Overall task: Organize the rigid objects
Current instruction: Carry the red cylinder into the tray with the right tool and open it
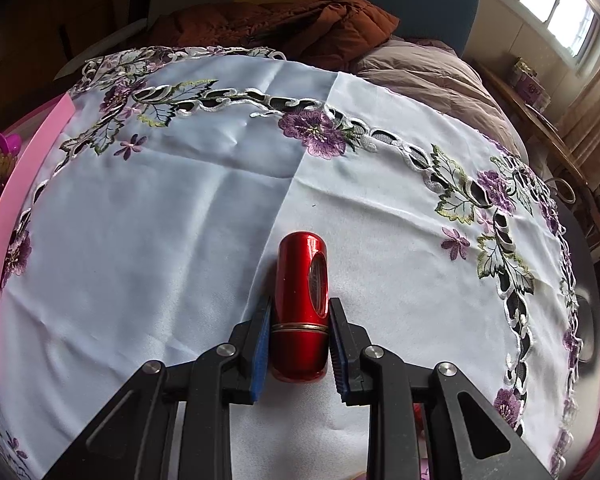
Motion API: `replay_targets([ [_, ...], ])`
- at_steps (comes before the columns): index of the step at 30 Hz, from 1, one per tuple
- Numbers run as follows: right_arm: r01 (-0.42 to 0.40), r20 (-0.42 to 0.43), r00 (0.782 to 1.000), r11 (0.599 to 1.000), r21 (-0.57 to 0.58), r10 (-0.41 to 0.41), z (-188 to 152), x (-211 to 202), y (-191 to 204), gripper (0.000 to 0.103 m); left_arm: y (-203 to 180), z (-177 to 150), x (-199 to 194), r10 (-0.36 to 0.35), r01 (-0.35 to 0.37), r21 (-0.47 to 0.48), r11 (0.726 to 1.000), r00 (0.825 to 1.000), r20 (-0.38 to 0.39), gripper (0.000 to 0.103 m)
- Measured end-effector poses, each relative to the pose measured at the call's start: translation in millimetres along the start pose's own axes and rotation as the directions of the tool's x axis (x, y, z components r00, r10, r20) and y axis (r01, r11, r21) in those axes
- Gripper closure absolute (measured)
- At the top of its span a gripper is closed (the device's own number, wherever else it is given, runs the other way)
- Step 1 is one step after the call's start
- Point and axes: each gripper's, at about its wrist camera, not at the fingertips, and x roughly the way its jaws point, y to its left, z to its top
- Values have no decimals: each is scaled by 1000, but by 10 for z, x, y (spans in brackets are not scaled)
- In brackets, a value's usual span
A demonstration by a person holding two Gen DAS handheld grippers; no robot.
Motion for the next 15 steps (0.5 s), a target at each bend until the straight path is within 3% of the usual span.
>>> replay_targets([
  [6,-16,-19,1000,998,69,17,37,-32,-68,77,18,0,-66,0,-1,4,1000,1000,20,49],
  [15,-135,116,985,989,57,128,140,-595,335,77,100,-31,-63,-10,10,-25,1000,1000,13,49],
])
